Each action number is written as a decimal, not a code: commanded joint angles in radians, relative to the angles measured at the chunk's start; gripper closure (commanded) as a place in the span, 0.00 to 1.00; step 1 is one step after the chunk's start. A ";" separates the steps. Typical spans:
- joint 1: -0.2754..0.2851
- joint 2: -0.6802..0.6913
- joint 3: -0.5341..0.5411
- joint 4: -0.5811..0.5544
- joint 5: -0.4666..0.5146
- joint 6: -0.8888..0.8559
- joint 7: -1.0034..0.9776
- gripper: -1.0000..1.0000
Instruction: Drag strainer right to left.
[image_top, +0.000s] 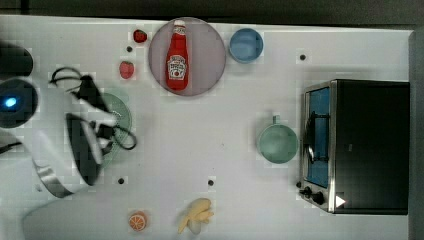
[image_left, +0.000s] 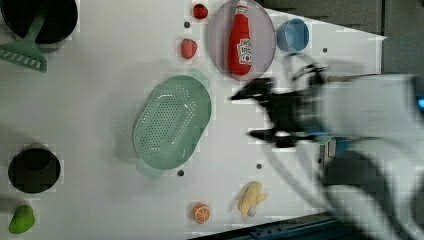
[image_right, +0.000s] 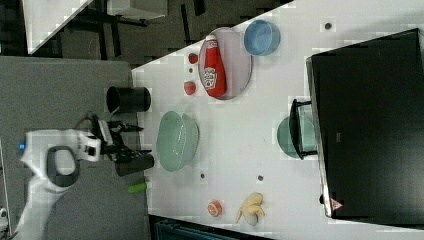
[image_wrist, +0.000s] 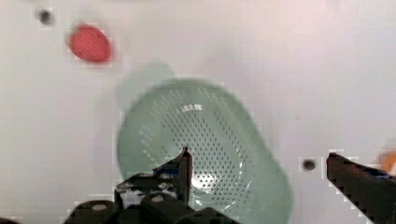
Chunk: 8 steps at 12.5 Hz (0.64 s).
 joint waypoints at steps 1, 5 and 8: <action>-0.078 -0.163 -0.213 0.026 -0.022 -0.116 -0.397 0.00; -0.096 -0.312 -0.393 0.047 -0.234 -0.283 -0.557 0.00; -0.097 -0.395 -0.409 0.042 -0.286 -0.333 -0.593 0.00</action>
